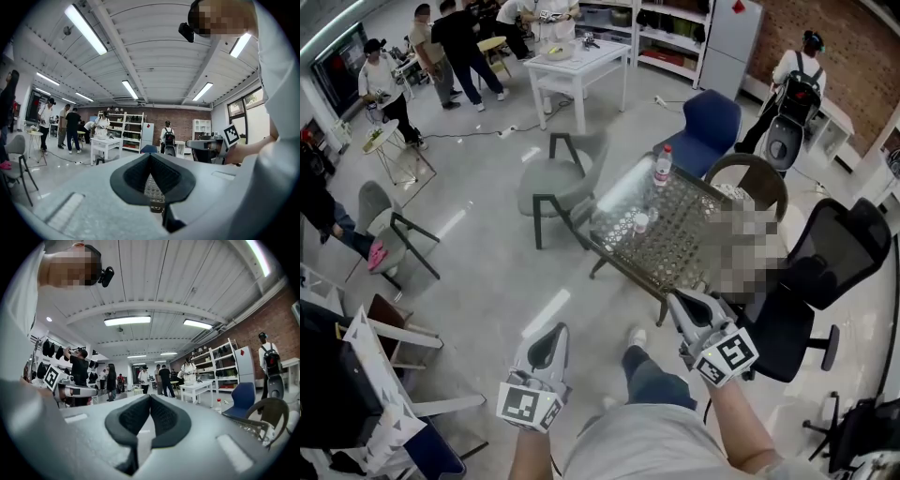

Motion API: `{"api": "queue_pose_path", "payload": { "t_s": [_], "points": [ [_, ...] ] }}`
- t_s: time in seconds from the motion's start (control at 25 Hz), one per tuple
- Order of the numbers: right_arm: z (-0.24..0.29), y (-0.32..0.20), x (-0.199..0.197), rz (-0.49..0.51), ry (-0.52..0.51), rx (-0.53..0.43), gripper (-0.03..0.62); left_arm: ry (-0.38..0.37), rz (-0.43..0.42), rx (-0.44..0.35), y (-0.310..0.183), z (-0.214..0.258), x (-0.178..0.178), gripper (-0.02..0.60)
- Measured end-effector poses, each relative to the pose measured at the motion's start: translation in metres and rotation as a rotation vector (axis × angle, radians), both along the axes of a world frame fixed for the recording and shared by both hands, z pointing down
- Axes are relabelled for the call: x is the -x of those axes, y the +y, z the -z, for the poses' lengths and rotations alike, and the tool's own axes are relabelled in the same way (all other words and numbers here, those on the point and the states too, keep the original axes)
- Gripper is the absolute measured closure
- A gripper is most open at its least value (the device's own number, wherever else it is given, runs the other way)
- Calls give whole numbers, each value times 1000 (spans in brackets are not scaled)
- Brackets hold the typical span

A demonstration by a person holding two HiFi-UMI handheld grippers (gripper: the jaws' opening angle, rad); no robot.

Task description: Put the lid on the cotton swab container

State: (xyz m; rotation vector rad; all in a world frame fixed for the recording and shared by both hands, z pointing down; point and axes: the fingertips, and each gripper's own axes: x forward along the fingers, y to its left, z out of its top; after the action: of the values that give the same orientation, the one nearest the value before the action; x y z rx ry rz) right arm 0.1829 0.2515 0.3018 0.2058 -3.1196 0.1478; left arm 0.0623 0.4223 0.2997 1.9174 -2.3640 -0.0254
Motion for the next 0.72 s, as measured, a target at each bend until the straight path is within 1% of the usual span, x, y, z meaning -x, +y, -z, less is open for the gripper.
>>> {"api": "queue_pose_path", "payload": {
  "t_s": [0.28,0.52,0.72],
  "points": [
    [-15,-71,45,-21,11,42,591,12,-3,41,-67,-13,49,574],
    [-17,-139,87,1,33,62,591,35,12,60,-141,-11,92,574],
    [-19,-203,108,-1,25,80,591,32,23,70,-208,-9,118,574]
  ]
}}
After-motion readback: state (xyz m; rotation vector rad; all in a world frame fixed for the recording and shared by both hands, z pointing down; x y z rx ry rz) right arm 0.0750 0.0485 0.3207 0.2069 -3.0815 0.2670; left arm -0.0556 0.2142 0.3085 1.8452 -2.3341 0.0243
